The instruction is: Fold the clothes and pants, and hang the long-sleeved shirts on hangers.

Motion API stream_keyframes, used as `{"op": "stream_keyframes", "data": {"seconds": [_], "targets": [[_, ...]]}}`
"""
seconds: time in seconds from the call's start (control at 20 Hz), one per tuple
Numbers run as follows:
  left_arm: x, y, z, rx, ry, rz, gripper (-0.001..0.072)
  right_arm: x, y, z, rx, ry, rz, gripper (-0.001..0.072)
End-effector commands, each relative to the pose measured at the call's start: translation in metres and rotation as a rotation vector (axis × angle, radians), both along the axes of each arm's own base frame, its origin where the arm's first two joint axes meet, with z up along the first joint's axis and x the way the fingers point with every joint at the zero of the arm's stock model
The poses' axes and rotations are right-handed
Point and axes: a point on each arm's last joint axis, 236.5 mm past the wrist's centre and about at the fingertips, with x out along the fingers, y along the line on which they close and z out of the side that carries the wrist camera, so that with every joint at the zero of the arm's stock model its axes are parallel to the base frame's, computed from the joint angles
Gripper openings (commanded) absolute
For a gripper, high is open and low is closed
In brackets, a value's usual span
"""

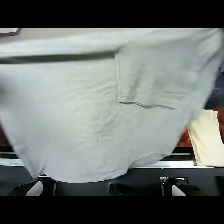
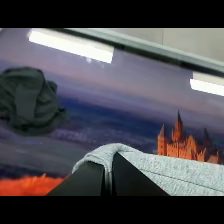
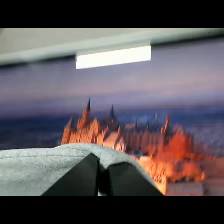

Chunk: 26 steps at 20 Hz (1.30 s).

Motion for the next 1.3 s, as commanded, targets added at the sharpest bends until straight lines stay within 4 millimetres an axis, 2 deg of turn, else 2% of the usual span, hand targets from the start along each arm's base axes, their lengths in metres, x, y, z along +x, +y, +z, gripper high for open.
{"op": "stream_keyframes", "data": {"seconds": [0.0,0.15,0.2,0.3,0.35,0.45,0.6,0.65,0.75,1.05,1.25], "targets": [[0.075,0.002,-0.115,-0.039,0.231,-0.061,0.0014,0.076,0.008,-0.110,0.073,0.278,0.034,0.0036],[0.143,-0.002,-0.213,-0.071,0.343,-0.078,0.0014,0.141,0.029,-0.218,0.029,0.428,0.096,0.0036],[0.162,-0.002,-0.242,-0.077,0.356,-0.074,0.0014,0.163,0.029,-0.253,0.012,0.456,0.072,0.0036],[0.193,0.003,-0.290,-0.085,0.355,-0.052,0.0013,0.202,0.019,-0.309,0.014,0.466,-0.016,0.0036],[0.206,0.006,-0.307,-0.086,0.349,-0.042,0.0013,0.218,0.017,-0.326,0.031,0.452,-0.038,0.0036],[0.227,0.011,-0.325,-0.082,0.335,-0.035,0.0014,0.239,0.013,-0.350,0.043,0.420,-0.070,0.0036],[0.249,0.014,-0.328,-0.080,0.311,-0.037,0.0014,0.251,0.008,-0.357,0.031,0.387,-0.091,0.0036],[0.251,0.014,-0.328,-0.082,0.308,-0.037,0.0014,0.250,0.007,-0.355,0.023,0.386,-0.091,0.0036],[0.242,0.012,-0.334,-0.089,0.357,-0.047,0.0014,0.245,0.007,-0.357,0.015,0.411,-0.082,0.0036],[0.177,-0.005,-0.377,-0.130,0.678,-0.111,0.0014,0.193,0.002,-0.391,-0.077,0.656,-0.033,0.0036],[0.140,-0.009,-0.399,-0.150,0.851,-0.135,0.0015,0.168,-0.004,-0.405,-0.119,0.769,-0.017,0.0037]]}}
